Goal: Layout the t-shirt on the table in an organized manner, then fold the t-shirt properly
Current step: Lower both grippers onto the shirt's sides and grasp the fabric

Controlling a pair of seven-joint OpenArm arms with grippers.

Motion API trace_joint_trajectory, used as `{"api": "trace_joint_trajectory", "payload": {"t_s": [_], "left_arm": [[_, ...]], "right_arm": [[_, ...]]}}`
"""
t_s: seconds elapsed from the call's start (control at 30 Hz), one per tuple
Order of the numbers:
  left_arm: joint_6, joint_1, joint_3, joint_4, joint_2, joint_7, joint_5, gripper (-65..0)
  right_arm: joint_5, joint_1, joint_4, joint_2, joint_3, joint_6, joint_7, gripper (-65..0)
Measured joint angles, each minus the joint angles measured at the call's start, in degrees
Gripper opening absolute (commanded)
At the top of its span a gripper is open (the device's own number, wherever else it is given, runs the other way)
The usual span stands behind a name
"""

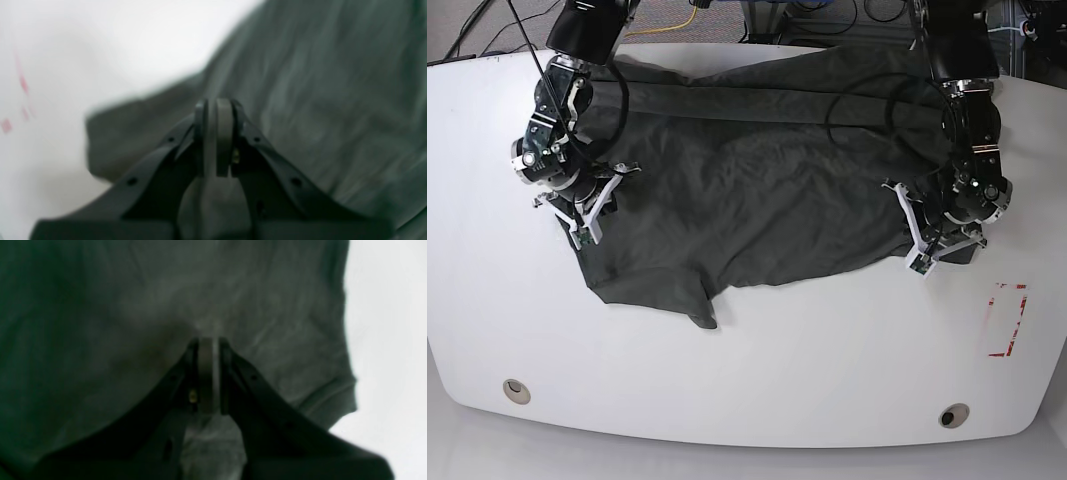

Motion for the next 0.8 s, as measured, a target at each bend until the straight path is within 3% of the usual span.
{"api": "trace_joint_trajectory", "payload": {"t_s": [0.33, 0.53, 0.8], "left_arm": [[0.24, 4.33, -0.24, -1.55, -3.02, -0.44, 0.07, -62.2], [0.2, 4.07, -0.2, -6.38, -3.21, -0.96, -0.09, -62.2], [0.26, -3.26, -0.57, -18.8, -3.93, -8.28, -2.1, -62.2]], "right_arm": [[1.01, 0.07, -5.46, 1.18, 0.0, 0.13, 1.73, -61.8], [1.53, 0.55, -8.92, 1.77, 0.11, 0.11, 7.28, -61.8], [2.84, 2.56, -14.62, 3.17, -0.85, 0.31, 12.26, -61.8]]}}
